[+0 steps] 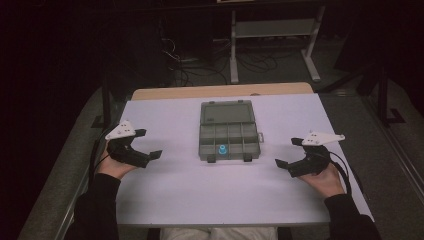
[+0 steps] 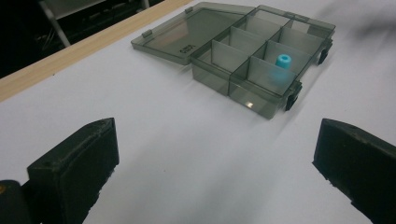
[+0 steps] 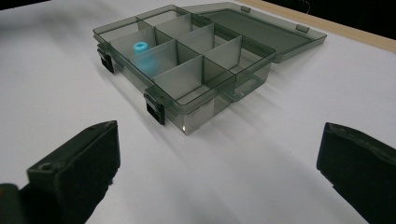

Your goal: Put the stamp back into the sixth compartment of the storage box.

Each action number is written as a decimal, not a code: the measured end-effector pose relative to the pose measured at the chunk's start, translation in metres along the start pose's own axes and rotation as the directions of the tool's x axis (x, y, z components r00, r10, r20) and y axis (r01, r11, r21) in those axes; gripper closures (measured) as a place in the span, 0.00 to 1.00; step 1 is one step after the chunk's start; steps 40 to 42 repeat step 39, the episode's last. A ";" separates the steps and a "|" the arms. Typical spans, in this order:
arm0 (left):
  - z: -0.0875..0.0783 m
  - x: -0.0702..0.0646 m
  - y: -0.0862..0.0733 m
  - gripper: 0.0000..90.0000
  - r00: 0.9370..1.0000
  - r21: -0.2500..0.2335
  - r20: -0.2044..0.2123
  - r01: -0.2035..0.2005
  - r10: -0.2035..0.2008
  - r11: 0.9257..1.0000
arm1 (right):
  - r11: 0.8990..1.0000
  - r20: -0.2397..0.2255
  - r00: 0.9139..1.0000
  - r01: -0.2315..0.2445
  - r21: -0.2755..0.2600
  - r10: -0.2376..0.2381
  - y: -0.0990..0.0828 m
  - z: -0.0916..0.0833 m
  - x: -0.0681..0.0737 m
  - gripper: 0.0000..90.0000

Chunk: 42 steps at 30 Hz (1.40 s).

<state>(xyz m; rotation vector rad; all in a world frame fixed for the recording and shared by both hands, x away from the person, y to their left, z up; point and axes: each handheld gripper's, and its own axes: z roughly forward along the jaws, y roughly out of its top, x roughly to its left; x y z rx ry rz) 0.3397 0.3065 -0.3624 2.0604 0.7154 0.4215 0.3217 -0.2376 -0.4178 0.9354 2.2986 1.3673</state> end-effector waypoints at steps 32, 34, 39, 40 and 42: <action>-0.047 0.013 -0.073 0.00 0.983 -0.197 -0.110 0.123 -0.147 0.973 | 0.996 0.039 0.998 -0.039 -0.080 0.043 -0.008 -0.017 0.011 0.00; -0.046 0.012 -0.075 0.00 0.983 -0.210 -0.101 0.131 -0.155 0.969 | 0.995 0.043 0.998 -0.042 -0.094 0.047 -0.010 -0.020 0.010 0.00; -0.045 0.013 -0.079 0.00 0.983 -0.199 -0.096 0.137 -0.158 0.971 | 0.991 0.059 0.995 -0.069 -0.115 0.076 -0.014 -0.026 0.008 0.00; -0.045 0.013 -0.079 0.00 0.983 -0.199 -0.096 0.137 -0.158 0.971 | 0.991 0.059 0.995 -0.069 -0.115 0.076 -0.014 -0.026 0.008 0.00; -0.045 0.013 -0.079 0.00 0.983 -0.199 -0.096 0.137 -0.158 0.971 | 0.991 0.059 0.995 -0.069 -0.115 0.076 -0.014 -0.026 0.008 0.00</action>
